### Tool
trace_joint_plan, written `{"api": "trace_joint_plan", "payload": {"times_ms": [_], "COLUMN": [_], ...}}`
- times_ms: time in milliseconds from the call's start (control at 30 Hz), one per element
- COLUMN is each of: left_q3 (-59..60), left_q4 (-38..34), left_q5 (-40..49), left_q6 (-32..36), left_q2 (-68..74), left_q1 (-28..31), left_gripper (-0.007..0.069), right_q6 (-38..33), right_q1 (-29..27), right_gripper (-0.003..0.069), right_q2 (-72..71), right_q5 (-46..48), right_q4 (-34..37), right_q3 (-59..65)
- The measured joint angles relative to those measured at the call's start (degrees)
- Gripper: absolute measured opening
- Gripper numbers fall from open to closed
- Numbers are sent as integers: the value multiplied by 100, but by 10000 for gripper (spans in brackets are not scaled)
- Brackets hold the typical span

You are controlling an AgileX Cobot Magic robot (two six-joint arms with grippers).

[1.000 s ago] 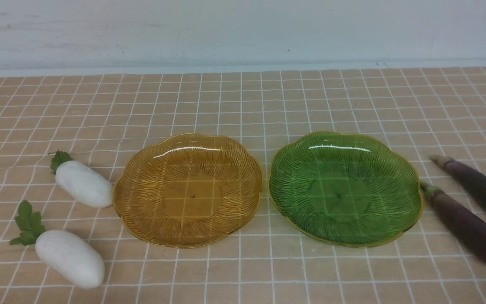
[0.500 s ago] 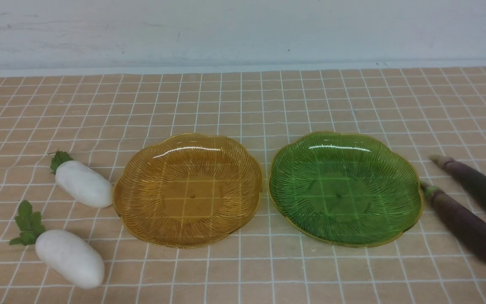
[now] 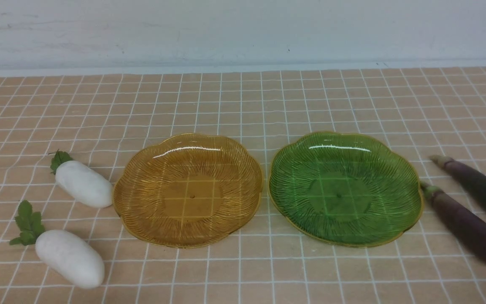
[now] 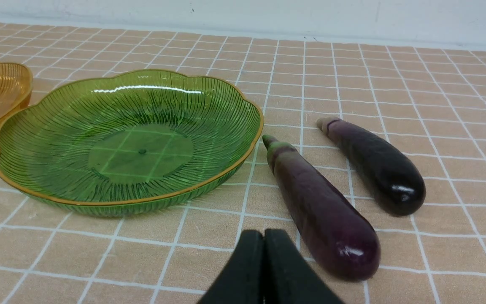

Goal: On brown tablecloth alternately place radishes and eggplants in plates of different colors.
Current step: 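Put the eggplants into the green plate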

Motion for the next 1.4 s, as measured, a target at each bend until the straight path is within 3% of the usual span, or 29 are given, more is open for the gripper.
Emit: {"api": "trace_joint_plan", "payload": {"times_ms": [67,133,233,333,433,533,700,767,867,1100,1200,1400], "left_q3": [0,0,0,0,0,0,0,0,0,0,0,0], "left_q4": [0,0,0,0,0,0,0,0,0,0,0,0], "left_q5": [0,0,0,0,0,0,0,0,0,0,0,0], "left_q6": [0,0,0,0,0,0,0,0,0,0,0,0], "left_q2": [0,0,0,0,0,0,0,0,0,0,0,0], "left_q1": [0,0,0,0,0,0,0,0,0,0,0,0], "left_gripper": [-3,-3,-3,-3,-3,-3,-3,-3,-3,-3,-3,-3], "right_q6": [31,409,1479,1980,1991,1385,-527,-887,-665,507,619,594], "right_q1": [0,0,0,0,0,0,0,0,0,0,0,5], "right_gripper": [-15,-15,-15,-15,-15,-15,-14,-14,-14,10,83,354], "right_q2": [0,0,0,0,0,0,711,1616,3370,6289,7416,9672], "right_q5": [-61,-246,-554,-609,-859,-1017,-1079,-393,858,2163,2749,3731], "right_q4": [61,581,2330,3533,4244,4392,3644,3123,2090,282,-413,-654], "right_q3": [6,18,23,23,23,-199,-1939,-2603,-3220,-5021,-5762,-6638]}}
